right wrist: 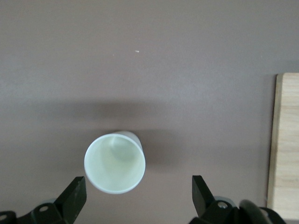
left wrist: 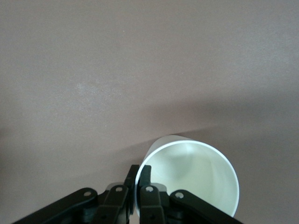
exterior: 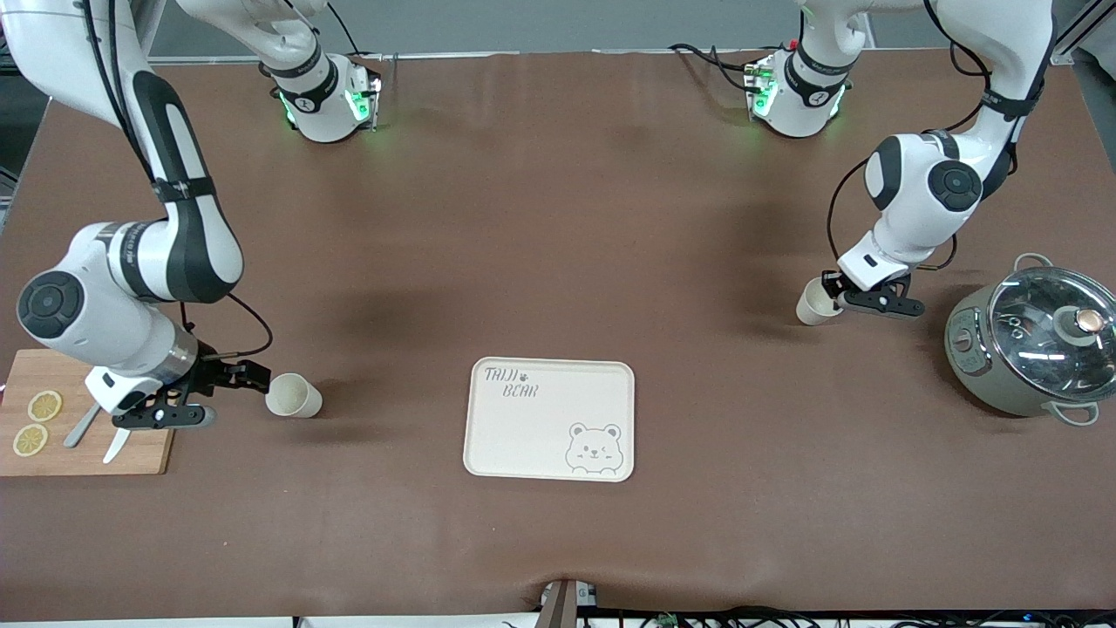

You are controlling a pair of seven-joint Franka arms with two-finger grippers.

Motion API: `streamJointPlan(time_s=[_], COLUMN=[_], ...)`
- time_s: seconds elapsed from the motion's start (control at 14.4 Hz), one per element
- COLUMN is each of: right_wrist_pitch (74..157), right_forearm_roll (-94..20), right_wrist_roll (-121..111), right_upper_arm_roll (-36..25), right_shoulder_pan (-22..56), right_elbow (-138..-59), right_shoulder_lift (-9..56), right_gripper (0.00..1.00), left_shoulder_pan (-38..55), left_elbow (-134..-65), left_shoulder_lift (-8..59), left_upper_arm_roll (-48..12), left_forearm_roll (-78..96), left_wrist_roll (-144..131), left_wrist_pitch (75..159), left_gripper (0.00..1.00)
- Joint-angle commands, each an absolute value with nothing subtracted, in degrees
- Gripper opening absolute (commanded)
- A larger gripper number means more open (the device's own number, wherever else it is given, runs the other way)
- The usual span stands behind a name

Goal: Place white IKEA cup upright on tray with both arms

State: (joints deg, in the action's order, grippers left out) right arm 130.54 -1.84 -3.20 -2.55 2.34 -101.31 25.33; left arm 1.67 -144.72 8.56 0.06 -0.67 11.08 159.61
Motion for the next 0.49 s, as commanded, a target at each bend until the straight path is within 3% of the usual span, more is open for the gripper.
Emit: streamJointPlan(time_s=[0.0,0.42], right_wrist_pitch=[132.0,138.1], right_forearm_roll=[-0.8,-1.4], right_wrist_roll=[-3.2,-7.0], right_upper_arm_roll=[-2.3,-2.2], right_shoulder_pan=[1.6,0.4], right_elbow=[-100.9,-101.0], right_shoulder_lift=[26.3,30.4], right_gripper=[1.00,1.00], left_shoulder_pan=[2.9,7.6], left_elbow=[-141.9,-123.1], left_shoulder_lift=[9.4,9.9], left_upper_arm_roll=[0.0,-2.8], left_forearm_roll=[-0.9,-0.8], left_wrist_roll=[7.2,-4.4], left_wrist_pitch=[159.3,135.8], left_gripper=[0.00,0.00])
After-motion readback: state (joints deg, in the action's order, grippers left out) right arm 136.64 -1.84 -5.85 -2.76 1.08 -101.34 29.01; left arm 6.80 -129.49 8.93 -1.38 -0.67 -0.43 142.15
